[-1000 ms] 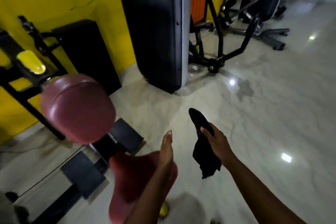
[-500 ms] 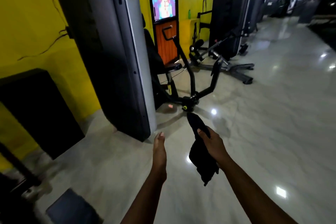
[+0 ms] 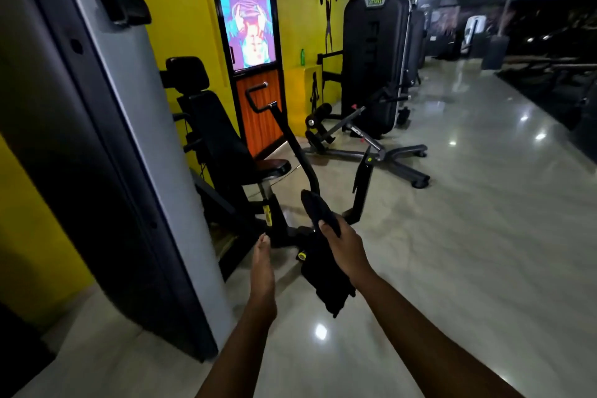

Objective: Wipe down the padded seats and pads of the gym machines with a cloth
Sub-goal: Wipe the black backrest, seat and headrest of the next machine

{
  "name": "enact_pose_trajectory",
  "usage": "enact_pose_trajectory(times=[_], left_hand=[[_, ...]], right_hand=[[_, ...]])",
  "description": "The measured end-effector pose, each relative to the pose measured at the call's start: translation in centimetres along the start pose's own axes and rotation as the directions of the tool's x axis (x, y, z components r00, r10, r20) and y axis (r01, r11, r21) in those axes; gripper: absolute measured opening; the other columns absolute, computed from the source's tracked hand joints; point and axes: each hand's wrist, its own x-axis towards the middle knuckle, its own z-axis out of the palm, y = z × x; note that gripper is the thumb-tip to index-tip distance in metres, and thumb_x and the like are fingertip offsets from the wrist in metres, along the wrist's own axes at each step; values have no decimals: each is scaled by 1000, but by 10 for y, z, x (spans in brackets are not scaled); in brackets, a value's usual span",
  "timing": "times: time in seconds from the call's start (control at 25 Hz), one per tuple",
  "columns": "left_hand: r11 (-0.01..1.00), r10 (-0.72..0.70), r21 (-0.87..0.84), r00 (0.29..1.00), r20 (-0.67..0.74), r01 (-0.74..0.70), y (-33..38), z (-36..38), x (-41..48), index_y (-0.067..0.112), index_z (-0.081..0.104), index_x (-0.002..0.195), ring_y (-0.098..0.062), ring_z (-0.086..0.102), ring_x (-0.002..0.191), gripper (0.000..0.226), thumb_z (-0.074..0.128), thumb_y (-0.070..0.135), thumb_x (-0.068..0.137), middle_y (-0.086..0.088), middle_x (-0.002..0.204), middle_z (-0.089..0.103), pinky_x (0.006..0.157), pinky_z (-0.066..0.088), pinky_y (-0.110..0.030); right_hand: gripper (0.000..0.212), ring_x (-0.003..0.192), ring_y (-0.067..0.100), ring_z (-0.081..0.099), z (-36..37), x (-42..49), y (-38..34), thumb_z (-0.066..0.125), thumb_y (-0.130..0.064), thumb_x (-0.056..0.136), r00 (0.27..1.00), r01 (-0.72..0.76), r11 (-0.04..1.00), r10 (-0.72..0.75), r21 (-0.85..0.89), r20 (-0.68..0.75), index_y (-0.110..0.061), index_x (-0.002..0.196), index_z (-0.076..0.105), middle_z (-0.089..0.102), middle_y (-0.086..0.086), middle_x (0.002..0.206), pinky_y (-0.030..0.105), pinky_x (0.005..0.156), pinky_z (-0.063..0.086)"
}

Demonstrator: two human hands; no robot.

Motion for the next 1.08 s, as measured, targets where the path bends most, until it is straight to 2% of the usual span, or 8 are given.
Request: enact_pose_trajectory(times=[0.16,0.24,0.32,0.48,0.56,0.64,0.72,1.08], left_hand=[[998,56,-14,998,-38,-57,10,43,123,24,35,144,-19,27,139,47,35,39,99,0,150,32,101,22,-31],[996,85,-22,993,-78,-87,19,68,186,23,39,140,-16,32,134,43,35,38,100,4,139,42,99,23,-28],[992,116,-39,987,-114,-121,35,89,240,26,44,133,-12,37,128,37,37,40,99,11,126,47,102,27,-28],[994,111,3,978,-178,-112,30,94,374,27,45,136,-21,42,131,77,47,73,74,-1,143,45,111,31,-49],[996,83,5,975,-205,-84,33,83,430,31,46,135,-22,41,133,76,48,77,75,0,146,42,111,31,-51],[994,99,-16,949,-299,-109,57,82,467,30,40,140,-16,36,134,58,44,60,90,9,143,38,114,27,-44],[985,165,18,919,-358,-170,75,76,515,22,33,145,-17,30,138,50,38,41,98,5,145,35,112,25,-37],[960,274,172,881,-386,-223,150,39,791,12,28,146,-21,27,140,50,34,31,101,-6,153,29,105,25,-28]], right_hand=[[32,102,24,58,12,127,22,46,-25,98,996,74,997,-76,34,42,-9,126,52,62,8,106,16,70,41],[31,96,22,57,16,193,30,46,-23,98,994,84,996,-87,42,64,-8,124,53,60,7,100,12,61,38],[31,98,23,57,24,260,36,46,-25,98,990,77,995,-83,60,115,-8,123,53,61,9,103,17,65,37],[36,109,26,57,63,389,49,45,-30,98,967,68,992,-92,108,237,-10,128,50,61,7,112,18,68,40],[38,113,22,53,89,442,48,44,-29,99,955,31,989,-72,146,286,-11,133,47,57,2,114,20,79,40],[36,111,19,54,123,494,49,45,-28,99,945,9,983,-68,183,321,-12,131,48,56,2,112,27,88,42],[32,109,23,57,158,544,52,47,-27,98,943,45,978,-109,202,316,-14,125,54,62,6,112,37,89,46],[28,102,19,59,317,784,23,51,-30,94,937,101,962,-178,254,302,-20,119,57,63,4,107,41,90,48]])
